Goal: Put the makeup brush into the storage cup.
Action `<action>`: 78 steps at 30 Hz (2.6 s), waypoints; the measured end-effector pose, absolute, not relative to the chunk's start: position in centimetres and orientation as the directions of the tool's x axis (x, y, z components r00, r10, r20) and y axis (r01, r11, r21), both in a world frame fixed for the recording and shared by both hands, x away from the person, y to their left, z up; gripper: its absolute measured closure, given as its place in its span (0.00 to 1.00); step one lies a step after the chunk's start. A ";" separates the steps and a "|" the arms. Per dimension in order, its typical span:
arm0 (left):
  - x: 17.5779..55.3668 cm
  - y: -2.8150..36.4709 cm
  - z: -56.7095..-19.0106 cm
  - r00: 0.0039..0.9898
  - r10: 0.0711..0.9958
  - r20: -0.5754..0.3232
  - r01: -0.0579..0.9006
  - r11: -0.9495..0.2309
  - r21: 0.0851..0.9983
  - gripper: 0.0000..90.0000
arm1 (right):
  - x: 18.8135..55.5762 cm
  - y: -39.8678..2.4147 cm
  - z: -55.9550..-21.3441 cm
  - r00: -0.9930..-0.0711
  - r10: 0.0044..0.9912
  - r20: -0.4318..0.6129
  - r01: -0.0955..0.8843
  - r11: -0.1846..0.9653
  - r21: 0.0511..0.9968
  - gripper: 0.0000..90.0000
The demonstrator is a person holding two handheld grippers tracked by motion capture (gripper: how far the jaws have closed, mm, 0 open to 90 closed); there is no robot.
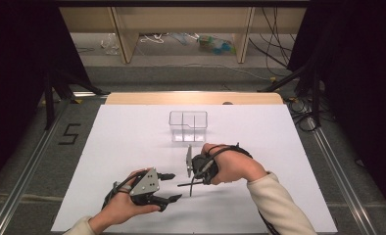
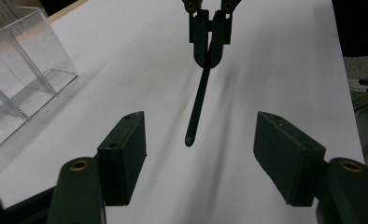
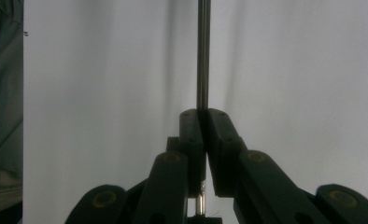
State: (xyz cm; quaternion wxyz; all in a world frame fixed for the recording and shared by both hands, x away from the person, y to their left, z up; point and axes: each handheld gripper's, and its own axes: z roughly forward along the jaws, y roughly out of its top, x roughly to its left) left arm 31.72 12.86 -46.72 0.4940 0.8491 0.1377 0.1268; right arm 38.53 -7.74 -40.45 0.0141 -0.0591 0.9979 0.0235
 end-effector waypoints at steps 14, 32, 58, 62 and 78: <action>32.6 11.0 -47.3 0.949 0.298 0.100 0.079 -0.534 0.842 0.52 | 38.0 -7.2 -40.3 -0.989 -0.143 -0.030 -0.144 0.988 0.046 0.95; 32.9 10.1 -47.4 0.962 0.256 0.096 0.059 -0.537 0.842 0.69 | 37.9 -7.0 -40.4 -0.987 -0.159 -0.012 -0.160 0.985 0.067 0.95; 32.9 10.1 -47.3 0.965 0.243 0.101 0.056 -0.565 0.823 0.94 | 37.5 -6.8 -40.2 -0.990 -0.141 -0.002 -0.141 0.986 0.092 0.94; 32.9 10.2 -47.0 0.966 0.240 0.101 0.054 -0.565 0.823 0.94 | 37.6 -6.8 -40.1 -0.988 -0.153 -0.016 -0.154 0.984 0.086 0.91; 33.0 10.8 -46.5 0.949 0.287 0.133 0.053 -0.558 0.828 0.95 | 38.5 -8.3 -39.0 -0.996 -0.012 -0.090 -0.036 0.962 0.271 0.48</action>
